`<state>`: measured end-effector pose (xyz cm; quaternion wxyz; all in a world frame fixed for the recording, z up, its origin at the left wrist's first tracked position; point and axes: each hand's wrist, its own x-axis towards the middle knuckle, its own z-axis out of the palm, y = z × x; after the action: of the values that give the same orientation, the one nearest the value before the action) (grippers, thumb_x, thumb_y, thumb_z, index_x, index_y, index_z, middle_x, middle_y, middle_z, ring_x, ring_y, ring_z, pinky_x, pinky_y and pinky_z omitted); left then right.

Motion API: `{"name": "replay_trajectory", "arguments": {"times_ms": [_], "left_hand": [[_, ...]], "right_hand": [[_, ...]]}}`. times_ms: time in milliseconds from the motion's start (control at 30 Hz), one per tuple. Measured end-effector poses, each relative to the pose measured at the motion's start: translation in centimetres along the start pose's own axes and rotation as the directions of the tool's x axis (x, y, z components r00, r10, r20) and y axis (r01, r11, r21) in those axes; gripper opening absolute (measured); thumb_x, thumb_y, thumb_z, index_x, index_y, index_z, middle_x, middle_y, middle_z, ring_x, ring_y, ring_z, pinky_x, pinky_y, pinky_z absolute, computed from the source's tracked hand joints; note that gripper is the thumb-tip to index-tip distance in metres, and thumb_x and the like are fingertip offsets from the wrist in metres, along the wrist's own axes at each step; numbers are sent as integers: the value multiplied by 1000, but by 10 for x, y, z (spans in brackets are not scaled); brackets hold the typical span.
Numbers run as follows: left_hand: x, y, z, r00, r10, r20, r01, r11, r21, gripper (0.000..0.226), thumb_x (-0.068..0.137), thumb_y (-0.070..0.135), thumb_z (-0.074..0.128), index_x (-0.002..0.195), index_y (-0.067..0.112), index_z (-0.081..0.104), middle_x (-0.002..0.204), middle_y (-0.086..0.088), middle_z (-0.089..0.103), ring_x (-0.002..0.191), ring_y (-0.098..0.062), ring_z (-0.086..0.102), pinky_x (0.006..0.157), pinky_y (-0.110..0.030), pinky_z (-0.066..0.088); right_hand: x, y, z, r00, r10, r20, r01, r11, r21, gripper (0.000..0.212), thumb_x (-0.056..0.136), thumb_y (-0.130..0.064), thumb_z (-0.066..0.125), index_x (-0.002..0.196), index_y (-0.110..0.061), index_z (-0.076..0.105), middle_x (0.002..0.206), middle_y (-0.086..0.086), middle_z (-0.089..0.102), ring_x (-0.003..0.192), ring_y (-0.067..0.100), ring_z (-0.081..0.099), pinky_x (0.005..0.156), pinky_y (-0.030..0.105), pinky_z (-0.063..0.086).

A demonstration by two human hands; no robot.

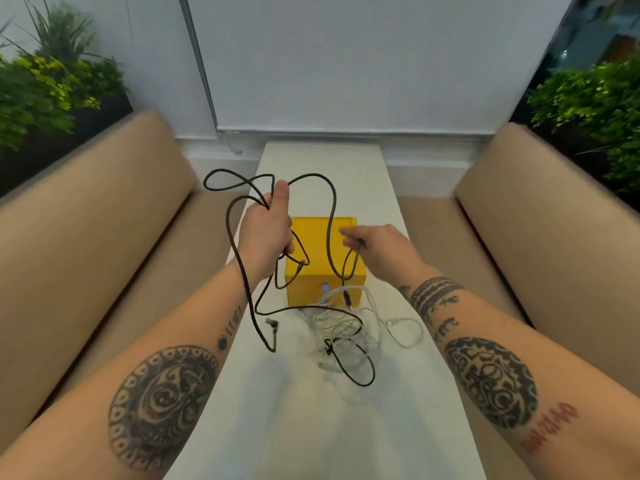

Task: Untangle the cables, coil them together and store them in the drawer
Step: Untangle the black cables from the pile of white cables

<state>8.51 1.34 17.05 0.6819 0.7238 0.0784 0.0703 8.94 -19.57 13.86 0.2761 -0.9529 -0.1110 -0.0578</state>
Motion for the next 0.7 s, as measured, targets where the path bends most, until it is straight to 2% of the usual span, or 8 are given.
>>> {"name": "replay_trajectory", "arguments": {"times_ms": [133, 267, 333, 400, 467, 533, 633, 700], "left_hand": [[10, 1, -5, 997, -8, -77, 3, 998, -59, 46, 100, 57, 46, 69, 23, 40, 50, 5, 30, 40, -13, 28, 45, -26, 29], [11, -10, -4, 993, 17, -121, -17, 1000, 1, 49, 101, 53, 46, 64, 21, 41, 49, 5, 34, 39, -12, 29, 45, -24, 27], [7, -19, 2, 991, 47, -124, -29, 989, 144, 57, 103, 52, 41, 61, 15, 51, 49, 3, 45, 41, -12, 40, 50, -27, 33], [2, -26, 9, 995, 73, -75, -58, 981, 186, 58, 103, 50, 41, 60, 14, 58, 49, 3, 51, 43, -10, 47, 53, -27, 35], [-4, -31, 16, 994, 97, 55, -107, 965, 239, 42, 102, 42, 52, 69, 17, 58, 60, 4, 62, 51, -3, 54, 57, -25, 40], [-8, -39, 24, 979, 73, 189, -129, 945, 300, 26, 96, 32, 66, 78, 19, 51, 76, 5, 64, 62, -1, 56, 62, -25, 41], [-11, -51, 31, 939, -59, 339, -43, 957, 285, 27, 89, 38, 71, 97, 16, 59, 76, 5, 59, 47, 1, 48, 51, -22, 39], [-16, -55, 35, 900, -149, 410, 38, 963, 266, 29, 95, 36, 67, 107, 10, 63, 76, 3, 67, 47, -3, 51, 42, -18, 36]], "right_hand": [[-2, 9, -7, 989, -26, 144, 51, 983, -175, 36, 107, -27, 47, 142, -25, 57, 126, -5, 70, 119, 24, 62, 93, 31, 47], [-2, 2, -11, 999, 16, -44, -23, 986, -164, 38, 107, -25, 45, 143, -22, 54, 122, -4, 72, 114, 30, 63, 87, 36, 51], [-1, -4, -10, 979, 53, -199, -57, 998, -13, 39, 106, -26, 48, 143, -19, 55, 119, 1, 73, 113, 32, 64, 93, 42, 52], [1, -13, -8, 975, 30, -222, -4, 993, 115, 38, 104, -27, 53, 140, -18, 58, 116, 2, 75, 111, 28, 67, 97, 42, 52], [5, -24, -6, 978, -62, -200, 99, 979, 178, 37, 103, -31, 55, 136, -18, 62, 111, 1, 76, 103, 22, 71, 94, 42, 55], [9, -34, -6, 972, -50, -231, 125, 939, 320, 35, 102, -31, 57, 133, -17, 64, 104, 1, 77, 92, 14, 74, 88, 42, 58], [16, -47, -7, 977, 16, -214, 101, 845, 525, 32, 100, -24, 61, 130, -15, 66, 102, 1, 76, 85, 12, 74, 85, 37, 60], [18, -57, -8, 981, 75, -179, 63, 747, 662, 31, 99, -19, 63, 130, -13, 66, 104, 3, 74, 85, 16, 75, 82, 32, 60]]}}
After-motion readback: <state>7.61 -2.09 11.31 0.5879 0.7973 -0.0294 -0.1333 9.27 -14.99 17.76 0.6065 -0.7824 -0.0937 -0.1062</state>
